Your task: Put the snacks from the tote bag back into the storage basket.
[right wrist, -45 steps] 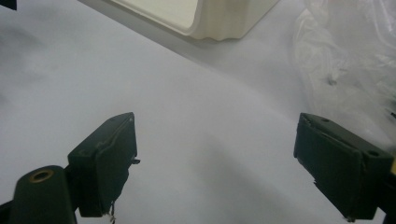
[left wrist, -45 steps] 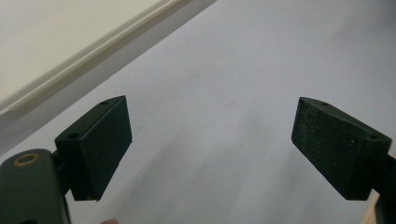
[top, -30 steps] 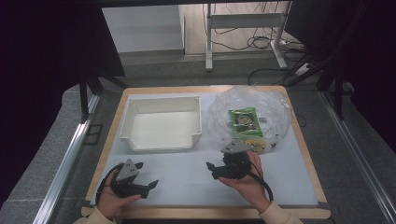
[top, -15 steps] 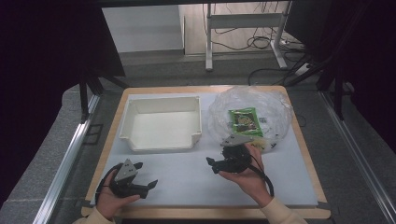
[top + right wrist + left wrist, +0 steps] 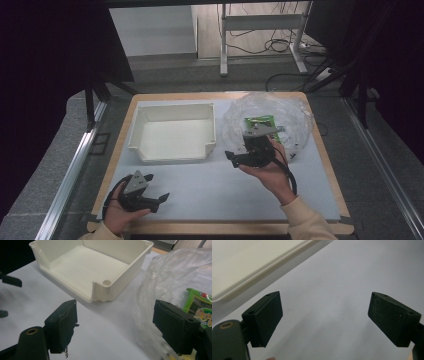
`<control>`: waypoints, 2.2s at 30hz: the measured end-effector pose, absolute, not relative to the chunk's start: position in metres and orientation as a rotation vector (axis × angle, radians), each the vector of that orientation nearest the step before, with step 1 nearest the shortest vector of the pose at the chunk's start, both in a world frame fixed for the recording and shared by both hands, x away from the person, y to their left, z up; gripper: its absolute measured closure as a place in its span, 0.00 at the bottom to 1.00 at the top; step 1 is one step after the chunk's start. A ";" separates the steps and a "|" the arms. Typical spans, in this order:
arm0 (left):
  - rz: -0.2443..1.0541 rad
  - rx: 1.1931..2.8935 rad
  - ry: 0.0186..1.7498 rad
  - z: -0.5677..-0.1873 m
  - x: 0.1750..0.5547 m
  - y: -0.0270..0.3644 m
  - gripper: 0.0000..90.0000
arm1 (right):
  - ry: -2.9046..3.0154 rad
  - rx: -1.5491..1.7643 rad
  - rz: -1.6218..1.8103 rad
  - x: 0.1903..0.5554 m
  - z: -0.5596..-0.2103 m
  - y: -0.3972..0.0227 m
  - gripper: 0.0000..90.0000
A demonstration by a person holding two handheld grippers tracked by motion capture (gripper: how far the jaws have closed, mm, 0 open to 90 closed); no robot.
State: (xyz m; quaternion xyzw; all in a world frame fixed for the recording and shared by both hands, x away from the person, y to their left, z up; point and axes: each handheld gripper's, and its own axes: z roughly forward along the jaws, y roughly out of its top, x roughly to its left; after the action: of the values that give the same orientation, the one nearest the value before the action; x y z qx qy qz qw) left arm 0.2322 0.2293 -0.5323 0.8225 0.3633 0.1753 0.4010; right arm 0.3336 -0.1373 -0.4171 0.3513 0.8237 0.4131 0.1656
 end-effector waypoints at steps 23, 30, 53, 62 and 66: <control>0.443 2.070 0.928 -0.531 0.232 0.230 0.14 | 2.335 1.101 1.197 0.366 -0.416 -0.158 0.21; 0.441 2.085 0.927 -0.532 0.232 0.228 0.14 | 2.313 1.122 1.217 0.370 -0.412 -0.166 0.22; 0.445 2.087 0.925 -0.532 0.232 0.229 0.14 | 2.282 1.137 1.243 0.394 -0.398 -0.162 0.21; 0.447 2.087 0.925 -0.532 0.233 0.229 0.14 | 2.258 1.174 1.238 0.404 -0.398 -0.171 0.21; 0.447 2.086 0.927 -0.532 0.233 0.229 0.14 | 2.244 1.194 1.237 0.410 -0.398 -0.175 0.21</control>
State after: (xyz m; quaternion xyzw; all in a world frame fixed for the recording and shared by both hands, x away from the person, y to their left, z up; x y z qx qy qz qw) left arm 0.2326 0.2287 -0.5323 0.8232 0.3660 0.1765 0.3966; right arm 0.4100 -0.1754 -0.3983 0.4171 0.7840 0.4320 0.1569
